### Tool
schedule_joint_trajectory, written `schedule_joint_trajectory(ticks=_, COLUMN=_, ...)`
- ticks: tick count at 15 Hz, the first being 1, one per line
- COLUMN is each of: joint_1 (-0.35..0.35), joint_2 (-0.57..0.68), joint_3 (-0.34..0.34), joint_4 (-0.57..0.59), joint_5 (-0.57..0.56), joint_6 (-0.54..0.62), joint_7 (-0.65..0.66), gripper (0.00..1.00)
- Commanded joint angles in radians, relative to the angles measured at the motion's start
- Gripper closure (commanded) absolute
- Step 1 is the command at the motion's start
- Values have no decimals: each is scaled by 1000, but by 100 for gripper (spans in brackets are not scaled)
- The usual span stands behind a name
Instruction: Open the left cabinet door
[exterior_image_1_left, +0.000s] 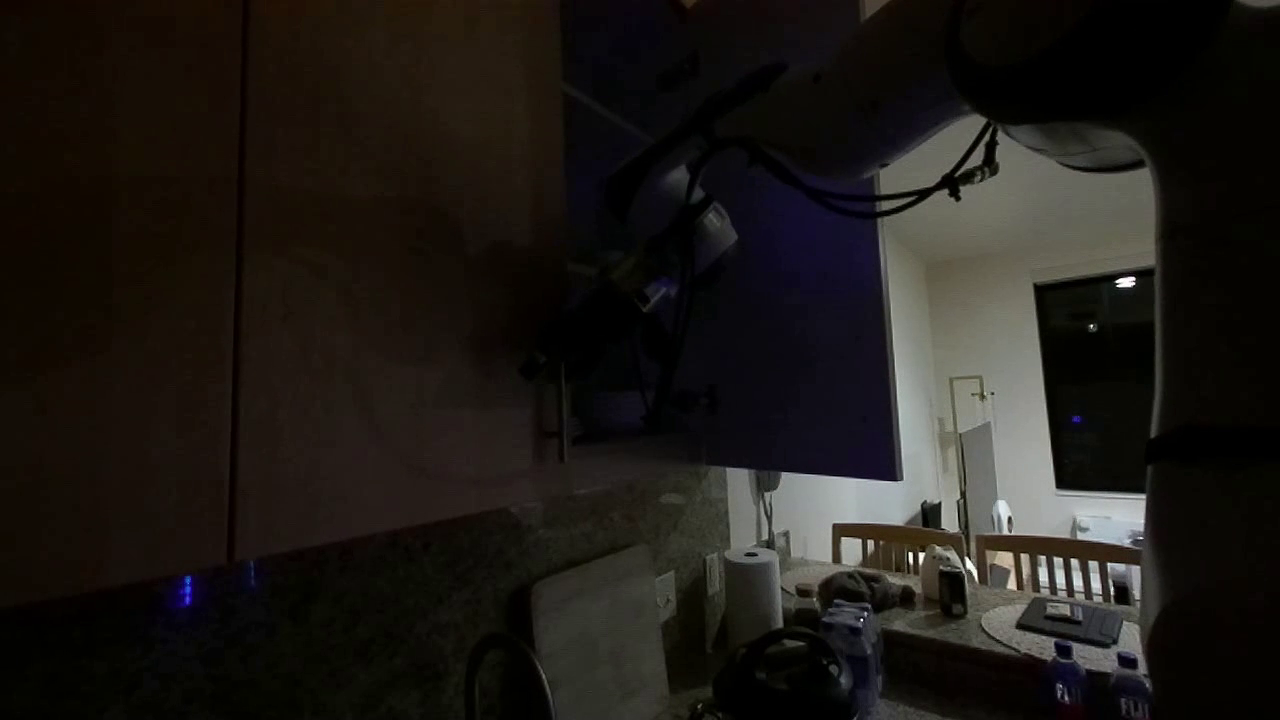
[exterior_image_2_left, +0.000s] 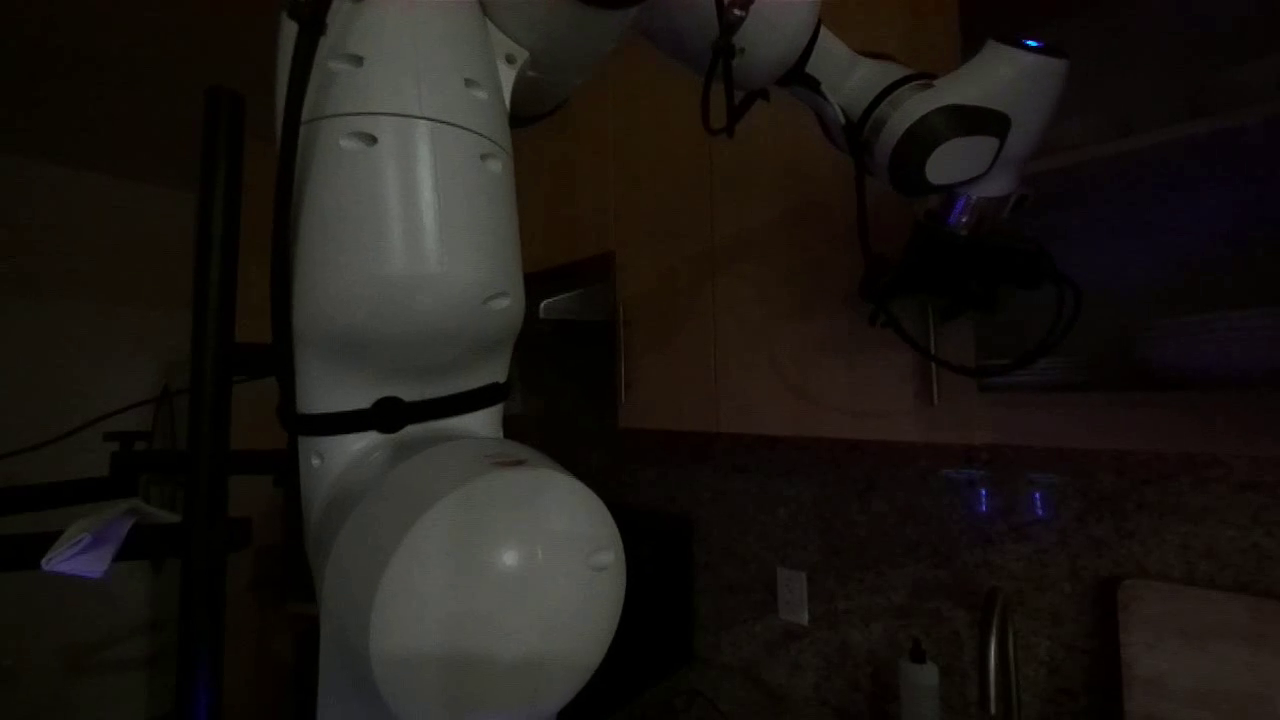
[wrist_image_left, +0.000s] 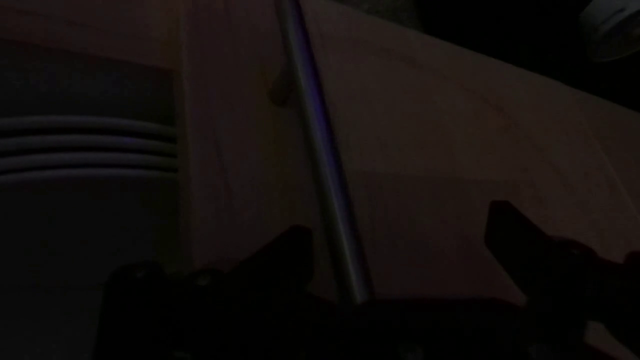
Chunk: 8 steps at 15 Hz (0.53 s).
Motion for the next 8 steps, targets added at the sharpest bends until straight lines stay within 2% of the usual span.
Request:
schedule_joint_trajectory(ticks=1, joint_1=30, joint_2=-63, joint_3=30, joint_4=-87, joint_5=22, joint_6=83, joint_7=47, gripper=0)
schedule_joint_trajectory(ticks=4, joint_1=42, joint_2=-87, joint_3=43, joint_4=-127, joint_5=-3, joint_6=139, joint_7=94, gripper=0)
schedule_joint_trajectory(ticks=8, joint_1=35, joint_2=-112, joint_3=37, joint_4=-154, joint_5=-43, joint_6=109, joint_7=169, gripper=0)
